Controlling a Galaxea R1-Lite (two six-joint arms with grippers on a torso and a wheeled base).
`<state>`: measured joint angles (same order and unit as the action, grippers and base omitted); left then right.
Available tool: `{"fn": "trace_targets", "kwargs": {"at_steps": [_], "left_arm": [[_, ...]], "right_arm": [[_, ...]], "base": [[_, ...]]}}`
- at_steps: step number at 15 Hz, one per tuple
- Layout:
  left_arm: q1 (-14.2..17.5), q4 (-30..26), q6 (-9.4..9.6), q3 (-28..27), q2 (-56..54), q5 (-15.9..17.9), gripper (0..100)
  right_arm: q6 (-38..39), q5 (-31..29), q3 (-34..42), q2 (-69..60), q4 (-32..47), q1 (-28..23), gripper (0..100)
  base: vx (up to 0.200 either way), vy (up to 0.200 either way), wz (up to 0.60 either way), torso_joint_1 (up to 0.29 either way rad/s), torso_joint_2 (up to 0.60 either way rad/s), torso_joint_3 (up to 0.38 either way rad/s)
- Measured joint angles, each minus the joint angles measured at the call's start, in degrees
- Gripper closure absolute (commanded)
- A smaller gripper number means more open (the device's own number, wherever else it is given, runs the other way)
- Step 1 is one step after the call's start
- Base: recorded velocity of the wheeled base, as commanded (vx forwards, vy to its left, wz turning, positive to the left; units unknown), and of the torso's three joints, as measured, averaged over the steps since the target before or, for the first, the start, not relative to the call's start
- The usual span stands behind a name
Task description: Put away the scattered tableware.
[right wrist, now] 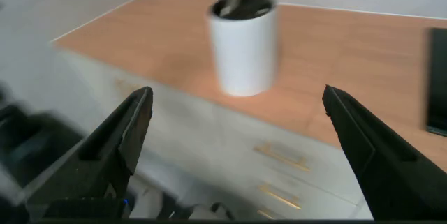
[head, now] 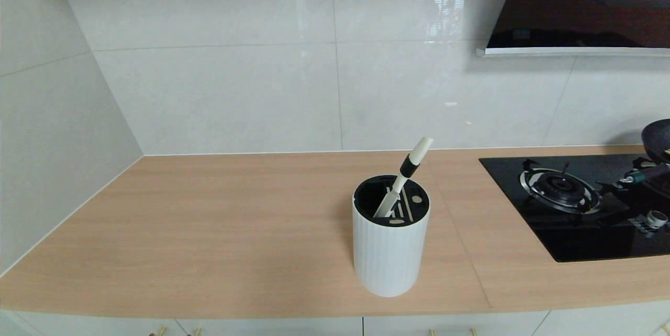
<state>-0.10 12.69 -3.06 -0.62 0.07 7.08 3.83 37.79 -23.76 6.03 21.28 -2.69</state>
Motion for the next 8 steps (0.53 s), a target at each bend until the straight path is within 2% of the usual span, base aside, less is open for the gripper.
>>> {"fn": "trace_targets", "kwargs": {"at_steps": [1, 2, 3, 4, 6, 8], "left_arm": [[0.00, -2.38, 1.45, 0.16, -0.07, -1.34, 0], [0.00, -8.40, 3.82, 0.41, -0.15, -4.05, 0], [0.00, -12.07, 5.57, 0.44, -0.18, -7.01, 0], [0.00, -12.25, 6.18, 0.44, -0.21, -7.79, 0], [0.02, -12.25, 6.18, 0.52, -0.23, -7.90, 0], [0.00, -12.14, 4.47, 0.52, -0.23, -7.88, 0]], "right_arm": [[-0.16, -1.48, 0.76, -1.00, 0.13, 0.66, 0], [-0.22, -4.46, 1.38, -1.79, 0.15, 1.02, 0], [-0.33, -8.67, 2.01, -2.49, 0.09, 1.24, 0], [-0.61, -12.70, 2.79, -3.17, 0.06, 1.49, 0], [-2.96, -21.65, 5.07, -4.41, -0.16, 1.95, 0], [-6.01, -33.17, 9.16, -5.19, -3.80, 2.18, 0]], "base": [[0.000, 0.000, 0.00, 0.000, 0.00, 0.000], [0.000, 0.000, 0.00, 0.000, 0.00, 0.000], [0.000, 0.000, 0.00, 0.000, 0.00, 0.000], [0.000, 0.000, 0.00, 0.000, 0.00, 0.000], [0.000, 0.000, 0.00, 0.000, 0.00, 0.000], [0.000, 0.000, 0.00, 0.000, 0.00, 0.000]]}}
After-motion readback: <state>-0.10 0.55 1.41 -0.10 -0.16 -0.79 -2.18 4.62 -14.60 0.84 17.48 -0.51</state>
